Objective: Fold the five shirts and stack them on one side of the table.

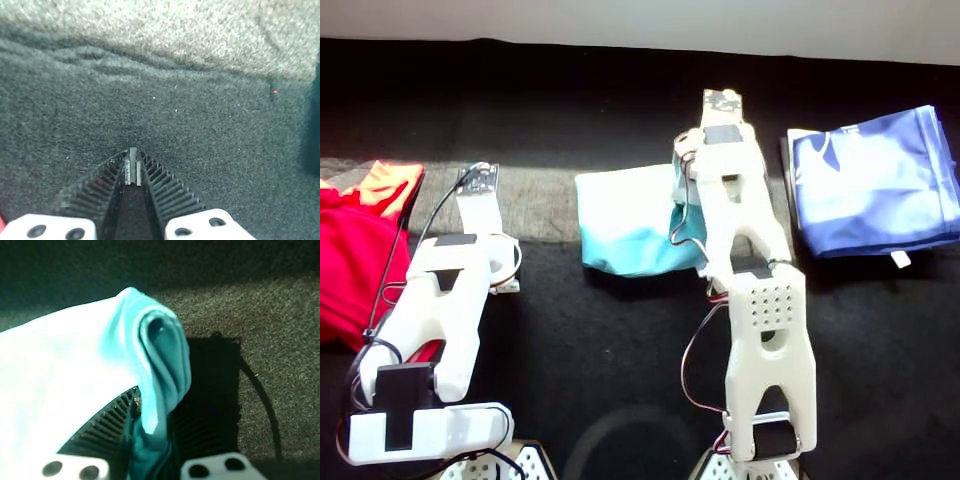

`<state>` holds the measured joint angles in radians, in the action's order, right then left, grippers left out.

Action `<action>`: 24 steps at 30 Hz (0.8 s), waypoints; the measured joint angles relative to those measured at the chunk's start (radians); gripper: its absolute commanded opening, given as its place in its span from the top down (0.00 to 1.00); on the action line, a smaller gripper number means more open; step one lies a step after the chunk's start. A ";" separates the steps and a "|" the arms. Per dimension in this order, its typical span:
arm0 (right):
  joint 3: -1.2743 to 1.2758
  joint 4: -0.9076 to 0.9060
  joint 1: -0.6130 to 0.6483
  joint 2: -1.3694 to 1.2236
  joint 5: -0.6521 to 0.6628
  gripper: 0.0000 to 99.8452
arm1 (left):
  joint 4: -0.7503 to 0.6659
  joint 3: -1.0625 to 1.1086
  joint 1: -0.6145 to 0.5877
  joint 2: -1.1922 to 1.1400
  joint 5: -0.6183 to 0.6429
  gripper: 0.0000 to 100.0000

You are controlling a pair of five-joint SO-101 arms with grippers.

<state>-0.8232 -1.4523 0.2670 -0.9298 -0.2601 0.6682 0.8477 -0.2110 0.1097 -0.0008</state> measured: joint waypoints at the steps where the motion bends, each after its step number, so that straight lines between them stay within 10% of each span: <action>1: -0.041 -0.038 -0.009 -0.005 0.020 0.99 | 0.000 0.000 0.000 0.000 0.000 0.99; 12: -0.483 -0.301 -0.103 -0.003 0.304 0.99 | -0.002 0.000 0.000 0.000 0.000 0.99; 24: -0.014 -0.301 -0.216 0.617 0.459 0.99 | -0.005 0.005 0.000 0.000 0.000 0.99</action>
<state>-0.8370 -1.7530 0.0506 -0.3130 0.1987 0.6636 0.8523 -0.2110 0.1097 -0.0008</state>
